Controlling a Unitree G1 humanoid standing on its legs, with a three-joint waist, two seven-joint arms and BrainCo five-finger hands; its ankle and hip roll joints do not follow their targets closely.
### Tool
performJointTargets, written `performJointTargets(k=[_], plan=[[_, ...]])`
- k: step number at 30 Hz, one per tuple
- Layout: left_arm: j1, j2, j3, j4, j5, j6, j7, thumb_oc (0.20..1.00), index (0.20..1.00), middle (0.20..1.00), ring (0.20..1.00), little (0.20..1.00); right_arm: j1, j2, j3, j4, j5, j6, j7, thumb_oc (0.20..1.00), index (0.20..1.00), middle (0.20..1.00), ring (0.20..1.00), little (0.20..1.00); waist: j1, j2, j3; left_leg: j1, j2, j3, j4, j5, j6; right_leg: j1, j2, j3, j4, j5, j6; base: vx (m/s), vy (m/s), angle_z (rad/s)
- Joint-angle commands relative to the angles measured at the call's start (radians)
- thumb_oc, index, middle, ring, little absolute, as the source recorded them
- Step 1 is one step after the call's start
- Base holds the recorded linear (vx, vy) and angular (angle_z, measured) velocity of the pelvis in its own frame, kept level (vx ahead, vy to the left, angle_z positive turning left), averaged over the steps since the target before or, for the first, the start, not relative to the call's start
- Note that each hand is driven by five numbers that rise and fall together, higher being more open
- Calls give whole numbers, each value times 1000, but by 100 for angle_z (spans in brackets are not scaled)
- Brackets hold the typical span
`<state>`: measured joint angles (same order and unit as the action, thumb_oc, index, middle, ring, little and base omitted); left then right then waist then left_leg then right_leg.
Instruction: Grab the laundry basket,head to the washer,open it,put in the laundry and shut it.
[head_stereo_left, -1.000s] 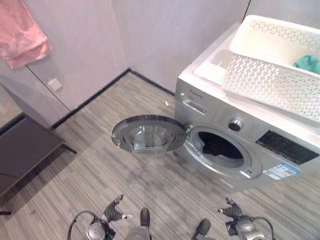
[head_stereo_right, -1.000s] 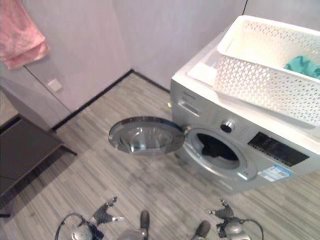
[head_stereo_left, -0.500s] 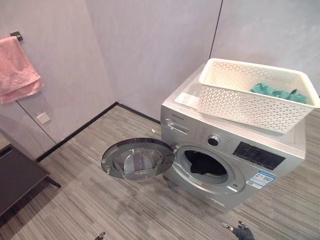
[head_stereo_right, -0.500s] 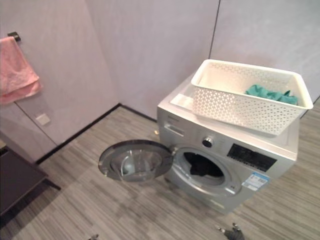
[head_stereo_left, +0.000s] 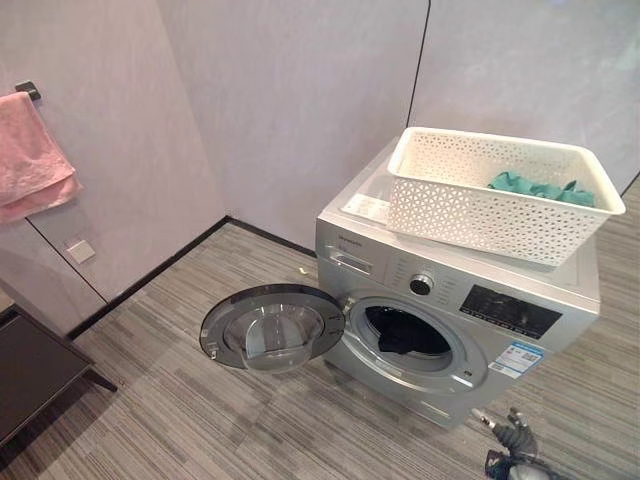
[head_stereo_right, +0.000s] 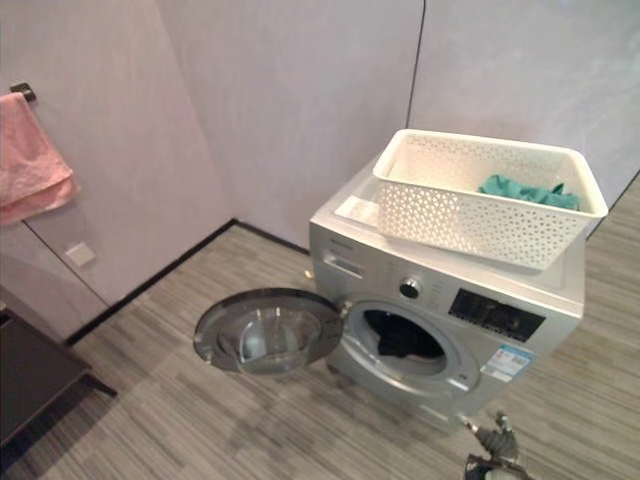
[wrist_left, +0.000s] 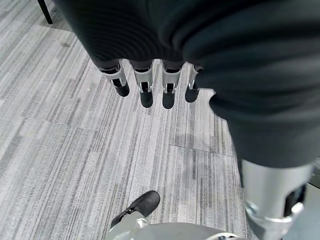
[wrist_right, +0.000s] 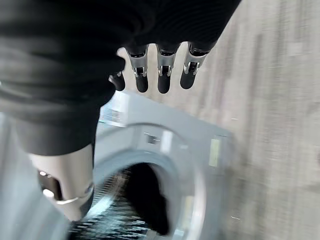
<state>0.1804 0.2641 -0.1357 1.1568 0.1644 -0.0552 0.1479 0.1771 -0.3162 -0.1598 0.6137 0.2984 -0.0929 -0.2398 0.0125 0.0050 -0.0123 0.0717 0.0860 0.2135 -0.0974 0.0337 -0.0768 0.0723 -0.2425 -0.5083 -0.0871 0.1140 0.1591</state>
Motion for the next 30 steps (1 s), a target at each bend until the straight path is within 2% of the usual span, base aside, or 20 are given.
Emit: performJointTargets(k=[1,3,4,6,8,14,16,17,21,24,30], plan=[[-47,-4,15,25,-16,-18,19,1000,1000,1000,1000,1000,-51,-71,-84,-133,-52,-78,-66,1000,1000,1000,1000,1000,15,7,20,10,-39,10,10,-49,41,24,-13,1,117,-95,14,28,3,-5],[-44,-6,13,19,-16,-19,19,1000,1000,1000,1000,1000,-48,-73,-103,-165,-63,-83,-81,1000,1000,1000,1000,1000,16,7,18,9,-39,9,10,-50,42,24,-13,0,116,-95,15,0,0,0],[-45,-9,11,14,-12,-21,19,1000,1000,1000,1000,1000,-55,-86,-154,-242,-93,-98,-128,1000,1000,1000,1000,1000,19,6,15,7,-38,4,10,-53,42,23,-12,-3,115,-96,16,0,0,0],[-46,-9,10,13,-11,-22,20,1000,1000,1000,1000,1000,-60,-93,-171,-267,-111,-105,-153,1000,1000,1000,1000,1000,20,6,14,6,-37,2,10,-53,42,23,-11,-4,114,-98,16,10,4,2],[-45,-11,4,13,-4,-20,28,1000,1000,1000,1000,1000,-82,-108,-225,-344,-164,-113,-234,1000,1000,1000,1000,1000,24,7,9,1,-36,-3,10,-55,44,22,-9,-3,113,-100,17,22,12,4],[-36,-21,0,17,13,-16,49,1000,1000,1000,1000,1000,-106,-129,-320,-577,-387,-75,-390,1000,1000,1000,1000,1000,38,10,1,-5,-35,-14,10,-59,47,20,-3,-3,114,-109,18,8,7,2],[-34,-24,-4,20,18,-15,52,1000,1000,1000,1000,1000,-110,-130,-339,-617,-423,-63,-410,1000,1000,1000,1000,1000,40,10,-2,-6,-35,-16,10,-60,47,20,-3,-4,113,-111,18,13,5,4],[-31,-26,-6,24,29,-14,58,1000,1000,1000,1000,1000,-127,-139,-359,-689,-500,-48,-445,1000,1000,1000,1000,1000,45,10,-4,-7,-35,-20,10,-62,48,19,0,-5,113,-114,18,8,6,4],[-25,-30,-15,30,45,-15,60,1000,1000,1000,1000,1000,-144,-153,-366,-758,-562,-29,-452,1000,1000,1000,1000,1000,52,9,-8,-8,-33,-24,10,-63,49,18,2,-6,114,-120,16,0,7,4],[-33,-23,-33,38,61,-13,53,1000,1000,1000,1000,1000,-211,-216,-355,-778,-582,-15,-453,1000,1000,1000,1000,1000,65,0,-11,-11,-34,-24,10,-64,49,16,3,-6,115,-120,17,0,0,0],[-54,-4,-50,46,69,-4,54,1000,1000,1000,1000,1000,-330,-317,-315,-741,-506,-26,-433,1000,1000,1000,1000,1000,75,-14,-10,-16,-32,-20,10,-62,47,14,4,-2,113,-117,15,-12,2,1]])
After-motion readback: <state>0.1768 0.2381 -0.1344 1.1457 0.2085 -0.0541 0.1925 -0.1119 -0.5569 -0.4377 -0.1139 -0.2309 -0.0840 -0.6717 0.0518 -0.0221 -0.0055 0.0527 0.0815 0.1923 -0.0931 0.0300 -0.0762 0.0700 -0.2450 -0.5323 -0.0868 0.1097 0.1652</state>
